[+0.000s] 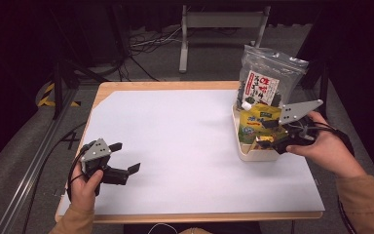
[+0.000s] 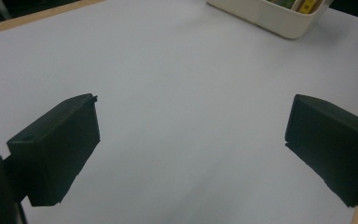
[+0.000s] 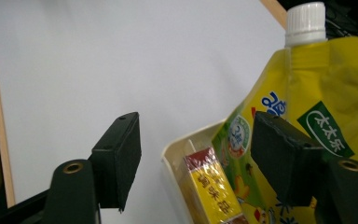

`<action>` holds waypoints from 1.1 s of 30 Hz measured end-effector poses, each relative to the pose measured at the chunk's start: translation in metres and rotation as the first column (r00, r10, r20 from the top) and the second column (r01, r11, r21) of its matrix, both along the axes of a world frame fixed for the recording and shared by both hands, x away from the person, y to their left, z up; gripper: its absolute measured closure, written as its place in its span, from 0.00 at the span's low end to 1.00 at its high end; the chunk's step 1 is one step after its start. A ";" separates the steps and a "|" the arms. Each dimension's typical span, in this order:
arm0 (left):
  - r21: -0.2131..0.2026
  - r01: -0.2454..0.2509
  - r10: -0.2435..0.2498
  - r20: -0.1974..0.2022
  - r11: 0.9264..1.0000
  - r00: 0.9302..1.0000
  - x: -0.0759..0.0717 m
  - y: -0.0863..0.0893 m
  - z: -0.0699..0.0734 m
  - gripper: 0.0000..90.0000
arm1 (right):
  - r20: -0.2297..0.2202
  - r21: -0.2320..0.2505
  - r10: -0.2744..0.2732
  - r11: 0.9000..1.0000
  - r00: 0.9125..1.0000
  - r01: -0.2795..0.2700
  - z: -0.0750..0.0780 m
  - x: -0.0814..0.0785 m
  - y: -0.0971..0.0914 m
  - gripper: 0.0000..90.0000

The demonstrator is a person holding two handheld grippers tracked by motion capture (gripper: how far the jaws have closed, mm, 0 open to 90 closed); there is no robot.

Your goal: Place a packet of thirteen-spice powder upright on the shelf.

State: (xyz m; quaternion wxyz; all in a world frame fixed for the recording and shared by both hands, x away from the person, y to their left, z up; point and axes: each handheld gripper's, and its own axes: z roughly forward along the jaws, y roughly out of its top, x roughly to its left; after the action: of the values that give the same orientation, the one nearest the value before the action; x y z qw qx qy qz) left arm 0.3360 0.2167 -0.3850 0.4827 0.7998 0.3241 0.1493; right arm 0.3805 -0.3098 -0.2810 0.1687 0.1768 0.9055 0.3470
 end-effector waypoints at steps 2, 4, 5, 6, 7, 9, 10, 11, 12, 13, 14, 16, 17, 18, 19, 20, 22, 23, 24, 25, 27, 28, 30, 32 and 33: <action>0.004 -0.002 0.002 -0.002 1.000 1.000 -0.002 0.003 0.000 0.04 | 0.007 0.043 -0.010 0.999 1.000 0.010 -0.001 -0.006 0.002 0.36; 0.006 -0.004 0.004 0.000 1.000 1.000 -0.004 0.005 0.000 0.04 | 0.014 0.074 -0.020 0.997 1.000 0.019 -0.001 -0.010 0.003 0.36; 0.006 -0.007 0.007 0.000 1.000 1.000 -0.005 0.007 -0.001 0.04 | 0.017 0.088 -0.024 0.996 1.000 0.023 -0.002 -0.012 0.004 0.36; 0.003 -0.006 0.006 -0.006 1.000 1.000 -0.007 0.008 -0.001 0.04 | 0.023 0.108 -0.033 0.994 0.999 0.031 -0.003 -0.014 0.005 0.35; 0.007 -0.008 0.008 -0.004 1.000 1.000 -0.007 0.009 -0.002 0.04 | 0.025 0.127 -0.038 0.991 0.999 0.035 -0.004 -0.017 0.006 0.35; 0.001 -0.008 0.008 -0.007 1.000 1.000 -0.009 0.011 -0.003 0.04 | 0.020 0.161 -0.054 0.986 0.998 0.050 -0.006 -0.021 0.008 0.34; -0.003 -0.009 0.009 -0.014 1.000 1.000 -0.010 0.012 -0.003 0.04 | 0.020 0.172 -0.063 0.983 0.998 0.058 -0.008 -0.022 0.009 0.34; -0.007 -0.011 0.011 -0.013 1.000 1.000 -0.010 0.013 -0.004 0.04 | 0.018 0.184 -0.071 0.981 0.997 0.066 -0.010 -0.024 0.010 0.34; -0.016 -0.014 0.014 -0.015 1.000 1.000 -0.010 0.014 -0.005 0.04 | 0.017 0.193 -0.077 0.978 0.997 0.072 -0.012 -0.026 0.011 0.34; -0.014 -0.013 0.013 -0.010 1.000 1.000 -0.010 0.015 -0.005 0.04 | 0.014 0.202 -0.085 0.976 0.996 0.081 -0.015 -0.028 0.012 0.34; -0.015 -0.017 0.017 -0.013 1.000 1.000 -0.011 0.015 -0.006 0.04 | 0.013 0.210 -0.090 0.974 0.996 0.085 -0.018 -0.029 0.013 0.34; -0.021 -0.015 0.015 -0.016 1.000 1.000 -0.011 0.016 -0.007 0.04 | 0.012 0.227 -0.099 0.969 0.995 0.094 -0.023 -0.031 0.015 0.33; -0.021 -0.015 0.015 -0.016 1.000 1.000 -0.011 0.016 -0.007 0.04 | 0.012 0.227 -0.099 0.969 0.995 0.094 -0.023 -0.031 0.015 0.33; -0.020 -0.016 0.016 -0.013 1.000 1.000 -0.011 0.016 -0.007 0.04 | 0.011 0.247 -0.111 0.963 0.994 0.105 -0.030 -0.034 0.017 0.32; -0.021 -0.018 0.018 -0.011 1.000 1.000 -0.011 0.016 -0.007 0.04 | 0.011 0.247 -0.111 0.963 0.994 0.105 -0.030 -0.034 0.017 0.32; -0.020 -0.019 0.019 -0.002 1.000 1.000 -0.012 0.017 -0.007 0.04 | 0.012 0.250 -0.113 0.962 0.993 0.107 -0.032 -0.034 0.017 0.32; -0.022 -0.022 0.022 0.001 1.000 1.000 -0.012 0.017 -0.008 0.04 | 0.004 0.267 -0.117 0.957 0.993 0.112 -0.040 -0.036 0.020 0.31; -0.024 -0.022 0.022 -0.002 0.999 1.000 -0.012 0.017 -0.008 0.04 | 0.001 0.271 -0.125 0.955 0.992 0.120 -0.043 -0.036 0.020 0.31; -0.027 -0.025 0.025 -0.009 0.999 1.000 -0.013 0.018 -0.009 0.04 | 0.001 0.274 -0.132 0.953 0.991 0.127 -0.046 -0.037 0.021 0.30; -0.022 -0.021 0.021 -0.001 1.000 1.000 -0.013 0.018 -0.009 0.04 | -0.003 0.281 -0.138 0.950 0.990 0.133 -0.050 -0.037 0.022 0.30; -0.027 -0.024 0.024 -0.004 0.999 1.000 -0.013 0.019 -0.010 0.04 | -0.004 0.294 -0.152 0.944 0.988 0.146 -0.056 -0.038 0.023 0.29; -0.028 -0.023 0.023 -0.001 0.999 1.000 -0.013 0.019 -0.011 0.04 | -0.004 0.296 -0.152 0.944 0.988 0.146 -0.058 -0.038 0.024 0.29; -0.028 -0.022 0.022 0.003 0.999 1.000 -0.012 0.019 -0.012 0.04 | -0.012 0.304 -0.155 0.941 0.988 0.151 -0.063 -0.039 0.025 0.28; -0.029 -0.021 0.022 0.011 0.999 1.000 -0.012 0.019 -0.013 0.04 | -0.008 0.295 -0.162 0.942 0.987 0.158 -0.067 -0.039 0.025 0.27; -0.029 -0.020 0.021 0.012 0.999 1.000 -0.012 0.019 -0.013 0.04 | -0.011 0.297 -0.164 0.941 0.986 0.160 -0.070 -0.040 0.026 0.26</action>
State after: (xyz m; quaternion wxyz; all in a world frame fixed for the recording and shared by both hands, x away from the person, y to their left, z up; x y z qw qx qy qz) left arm 0.3237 0.2359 -0.3978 0.4947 0.7884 0.3314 0.1544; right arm 0.3409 -0.2836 -0.3510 0.1744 0.2714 0.8242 0.4655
